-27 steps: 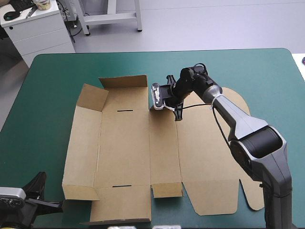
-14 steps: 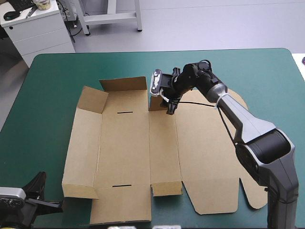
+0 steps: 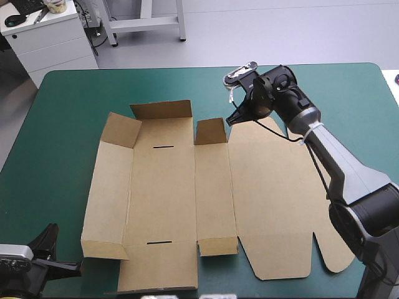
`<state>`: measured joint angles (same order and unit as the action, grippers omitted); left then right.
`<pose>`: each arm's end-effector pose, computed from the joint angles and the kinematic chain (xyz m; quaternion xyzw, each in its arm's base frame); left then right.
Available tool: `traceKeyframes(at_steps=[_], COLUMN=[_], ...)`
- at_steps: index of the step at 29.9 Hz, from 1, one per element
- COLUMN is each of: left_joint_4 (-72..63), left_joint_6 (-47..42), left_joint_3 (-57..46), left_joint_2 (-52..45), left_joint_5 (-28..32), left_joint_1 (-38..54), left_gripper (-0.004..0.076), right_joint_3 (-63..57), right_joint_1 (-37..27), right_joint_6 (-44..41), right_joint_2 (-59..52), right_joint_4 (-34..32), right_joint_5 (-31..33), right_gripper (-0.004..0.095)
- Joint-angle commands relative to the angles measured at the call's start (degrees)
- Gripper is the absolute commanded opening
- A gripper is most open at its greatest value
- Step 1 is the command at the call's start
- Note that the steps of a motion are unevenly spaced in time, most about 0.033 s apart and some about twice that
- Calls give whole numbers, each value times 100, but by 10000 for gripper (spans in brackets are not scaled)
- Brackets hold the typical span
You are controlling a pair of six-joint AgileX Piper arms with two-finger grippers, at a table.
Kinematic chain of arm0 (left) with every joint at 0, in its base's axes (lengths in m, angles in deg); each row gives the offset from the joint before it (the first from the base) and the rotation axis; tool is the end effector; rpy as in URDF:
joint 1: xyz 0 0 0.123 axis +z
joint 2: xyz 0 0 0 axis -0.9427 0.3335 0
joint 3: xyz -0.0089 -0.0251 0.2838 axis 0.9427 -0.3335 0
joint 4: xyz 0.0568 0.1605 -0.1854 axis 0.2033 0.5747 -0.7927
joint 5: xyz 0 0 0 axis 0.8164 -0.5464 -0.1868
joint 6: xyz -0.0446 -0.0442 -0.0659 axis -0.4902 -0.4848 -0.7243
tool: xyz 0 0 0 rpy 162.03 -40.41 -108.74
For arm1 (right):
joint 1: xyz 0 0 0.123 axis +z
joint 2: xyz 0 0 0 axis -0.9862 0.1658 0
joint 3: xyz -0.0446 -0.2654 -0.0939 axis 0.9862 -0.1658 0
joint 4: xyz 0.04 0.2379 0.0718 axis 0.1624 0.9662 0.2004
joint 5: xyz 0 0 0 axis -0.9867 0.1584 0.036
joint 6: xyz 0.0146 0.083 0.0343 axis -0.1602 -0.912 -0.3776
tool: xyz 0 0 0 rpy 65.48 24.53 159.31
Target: Fold the box
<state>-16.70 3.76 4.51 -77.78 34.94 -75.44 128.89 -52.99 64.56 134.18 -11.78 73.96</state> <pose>0.0120 0.0002 0.2789 0.0322 0.7869 -0.0189 0.6160 0.3757 0.1799 0.3555 -0.2689 0.9170 -0.0224 0.2936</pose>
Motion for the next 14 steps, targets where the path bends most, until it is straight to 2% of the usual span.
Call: traceKeyframes(at_steps=[1,4,6,11,13,14], left_joint_4=[33,33,33,33,33,4], left_joint_6=[-10,-10,-10,-22,-34,-34], left_joint_3=[107,107,107,107,107,107], left_joint_2=[-68,-68,-68,-68,-68,-68], left_joint_5=[430,420,420,420,420,420], left_joint_1=[-10,-10,-10,-10,-10,-10], left_gripper=[-5,53,154,486,546,550], right_joint_3=[33,-331,-696,-2016,-2567,-2783], right_joint_1=[-2,-2,-2,-2,-2,-2], right_joint_6=[-458,-546,-606,-871,-899,-949], right_joint_2=[-449,-667,-894,-1775,-2186,-2354], right_joint_4=[-140,-103,-103,-103,-103,-103], right_joint_5=[127,49,-99,-660,-835,-885], right_gripper=[-5,-5,-5,-5,-5,-5])
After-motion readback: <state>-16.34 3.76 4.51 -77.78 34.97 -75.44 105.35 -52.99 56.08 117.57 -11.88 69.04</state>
